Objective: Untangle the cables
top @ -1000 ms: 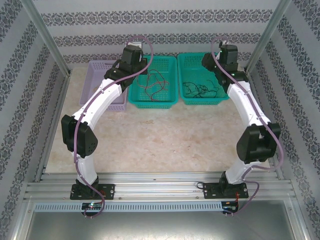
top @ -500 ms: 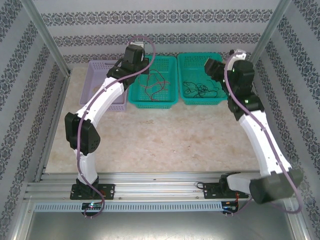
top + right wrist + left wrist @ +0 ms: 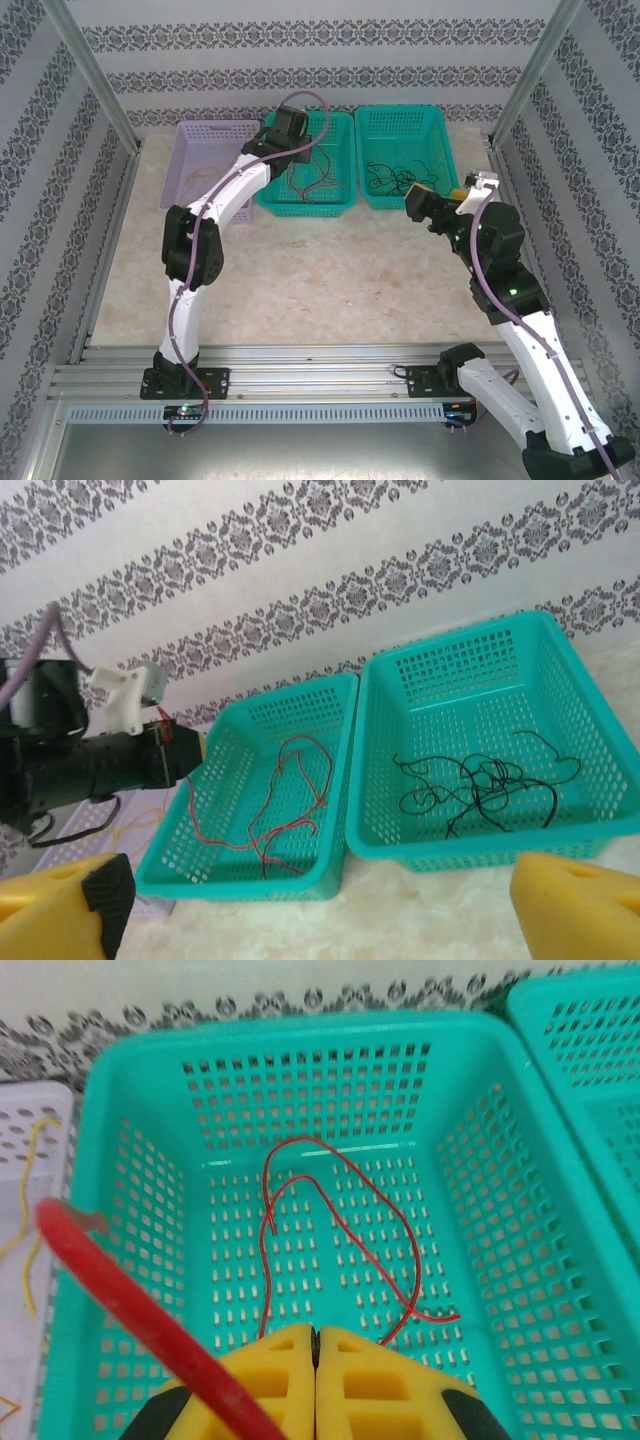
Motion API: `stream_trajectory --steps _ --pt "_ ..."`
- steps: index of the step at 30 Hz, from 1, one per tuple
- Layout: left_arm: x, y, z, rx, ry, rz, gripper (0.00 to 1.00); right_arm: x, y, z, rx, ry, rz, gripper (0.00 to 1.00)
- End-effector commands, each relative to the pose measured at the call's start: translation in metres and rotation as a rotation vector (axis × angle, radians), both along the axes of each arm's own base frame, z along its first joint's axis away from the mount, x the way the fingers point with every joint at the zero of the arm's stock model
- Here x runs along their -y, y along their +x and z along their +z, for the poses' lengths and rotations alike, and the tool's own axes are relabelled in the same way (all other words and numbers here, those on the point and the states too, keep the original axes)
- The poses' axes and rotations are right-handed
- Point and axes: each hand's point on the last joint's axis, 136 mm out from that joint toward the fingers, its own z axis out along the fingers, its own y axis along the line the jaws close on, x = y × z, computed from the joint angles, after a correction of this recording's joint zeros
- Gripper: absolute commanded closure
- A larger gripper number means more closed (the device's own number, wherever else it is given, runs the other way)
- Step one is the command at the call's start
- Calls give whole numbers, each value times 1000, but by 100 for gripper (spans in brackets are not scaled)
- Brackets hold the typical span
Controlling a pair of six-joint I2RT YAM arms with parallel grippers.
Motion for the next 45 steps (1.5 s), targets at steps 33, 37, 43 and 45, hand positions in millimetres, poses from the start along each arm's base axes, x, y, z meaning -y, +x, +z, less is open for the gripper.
stream_trajectory --steps 33,37,43,45 --pt "48 7 -76 -90 34 -85 82 12 -47 -64 -126 -85 15 2" --pt "50 8 -60 -71 29 -94 76 12 -48 -62 -123 -85 16 2" --pt "53 7 -34 -45 25 -114 66 13 -50 -61 -121 -81 14 2" --pt "53 6 -26 -36 27 -117 62 13 -50 -61 -123 -80 15 2"
